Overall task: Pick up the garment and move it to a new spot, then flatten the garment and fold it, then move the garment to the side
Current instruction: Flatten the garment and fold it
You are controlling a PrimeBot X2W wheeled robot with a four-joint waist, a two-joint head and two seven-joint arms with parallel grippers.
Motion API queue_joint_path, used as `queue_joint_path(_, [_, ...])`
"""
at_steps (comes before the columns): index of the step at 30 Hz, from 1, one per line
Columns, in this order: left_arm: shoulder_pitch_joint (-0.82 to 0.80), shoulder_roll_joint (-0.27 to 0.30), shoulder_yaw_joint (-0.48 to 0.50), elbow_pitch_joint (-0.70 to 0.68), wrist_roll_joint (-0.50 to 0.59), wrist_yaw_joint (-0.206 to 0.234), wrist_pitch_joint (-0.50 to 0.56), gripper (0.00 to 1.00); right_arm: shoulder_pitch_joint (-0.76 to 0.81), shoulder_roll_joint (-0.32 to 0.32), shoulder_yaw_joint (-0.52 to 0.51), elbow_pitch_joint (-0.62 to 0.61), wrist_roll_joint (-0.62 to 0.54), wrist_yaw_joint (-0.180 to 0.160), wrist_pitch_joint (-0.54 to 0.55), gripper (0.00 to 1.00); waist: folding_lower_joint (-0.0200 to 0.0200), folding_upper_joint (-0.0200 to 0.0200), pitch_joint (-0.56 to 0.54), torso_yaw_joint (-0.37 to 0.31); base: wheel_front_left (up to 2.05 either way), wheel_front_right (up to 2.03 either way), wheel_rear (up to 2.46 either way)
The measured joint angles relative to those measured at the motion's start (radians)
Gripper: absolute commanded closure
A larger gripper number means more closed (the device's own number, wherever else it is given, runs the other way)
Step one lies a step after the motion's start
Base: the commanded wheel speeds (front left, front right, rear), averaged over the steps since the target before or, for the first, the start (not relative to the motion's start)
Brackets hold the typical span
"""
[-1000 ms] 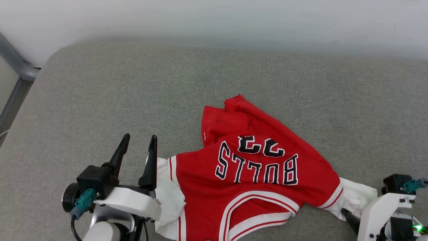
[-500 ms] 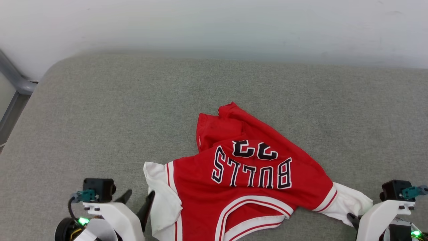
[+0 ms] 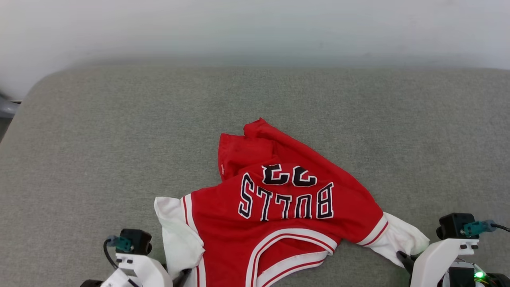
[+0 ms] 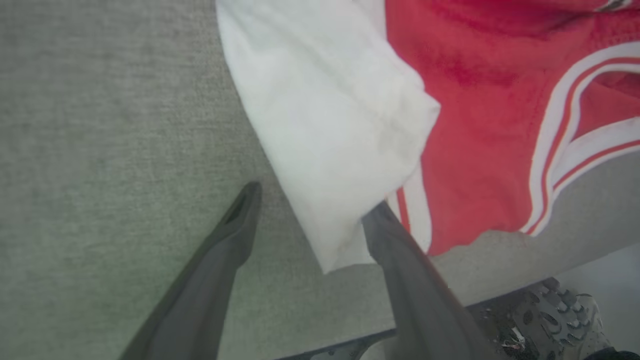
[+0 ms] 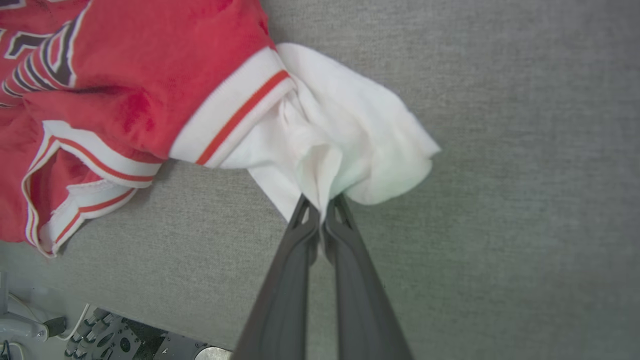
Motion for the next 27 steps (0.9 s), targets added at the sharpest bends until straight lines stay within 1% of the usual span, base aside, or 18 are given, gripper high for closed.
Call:
queue_joint_path(2, [-0.021,0.001,-0.009,0.038,0.001,-0.009,0.012,0.0,-0.002,0.002,0.007,0.001,0.002,0.0,-0.002,1.0,0.0,0.0,0.01,-0.009,0.0,0.0,0.0])
queue_joint_path(4, [-0.045,0.007,-0.022,0.066,-0.002,-0.026,0.046,0.0,-0.005,0.003,0.012,0.006,0.004,0.0,-0.007,1.0,0.0,0.0,0.018,-0.02,0.0,0.0,0.0])
queue_joint_path(6, [-0.063,0.012,-0.033,0.082,-0.019,-0.041,0.094,0.58,-0.007,0.004,0.015,0.012,0.006,0.0,-0.009,1.0,-0.0001,0.0,0.023,-0.03,0.0,0.0,0.0])
queue_joint_path(7, [-0.07,0.015,-0.037,0.085,-0.024,-0.045,0.112,0.77,-0.007,0.004,0.014,0.014,0.007,0.0,-0.012,1.0,-0.0001,0.0001,0.025,-0.034,0.0,0.0,0.0])
queue_joint_path(8, [-0.073,0.016,-0.038,0.088,-0.032,-0.046,0.126,1.0,-0.007,0.004,0.013,0.016,0.01,0.0,-0.015,1.0,-0.0001,0.0001,0.026,-0.037,0.0,0.0,0.0])
queue_joint_path(10, [-0.078,0.021,-0.037,0.091,-0.044,-0.051,0.146,1.0,-0.007,0.005,0.011,0.019,0.012,0.0,-0.021,1.0,-0.0001,0.0,0.024,-0.04,0.0,0.0,0.0])
queue_joint_path(13, [-0.075,0.012,-0.039,0.093,-0.04,-0.051,0.115,1.0,-0.007,0.004,0.001,0.016,0.018,0.0,-0.037,1.0,0.0,0.0,0.018,-0.038,0.0,0.0,0.0])
queue_joint_path(16, [-0.063,0.012,-0.028,0.081,-0.018,-0.041,0.055,1.0,-0.008,-0.002,-0.009,-0.009,0.021,0.0,-0.071,1.0,0.0,0.0,0.007,-0.033,0.0,0.0,0.0])
queue_joint_path(19, [-0.066,0.014,-0.004,0.043,0.008,-0.024,-0.021,1.0,-0.011,-0.014,-0.026,-0.059,0.012,0.0,-0.118,1.0,0.0001,0.0,-0.006,-0.026,0.0,0.0,0.0])
queue_joint_path(21, [-0.075,0.018,0.019,-0.005,0.029,-0.006,-0.073,1.0,-0.018,-0.027,-0.037,-0.098,0.004,0.0,-0.148,1.0,0.0001,0.0,-0.016,-0.02,0.0,0.0,0.0])
queue_joint_path(27, [-0.137,0.039,0.081,-0.13,0.07,0.021,-0.177,1.0,-0.079,-0.048,-0.053,-0.21,-0.036,0.0,-0.228,1.0,0.0001,0.0,-0.045,-0.013,0.0,0.0,0.0])
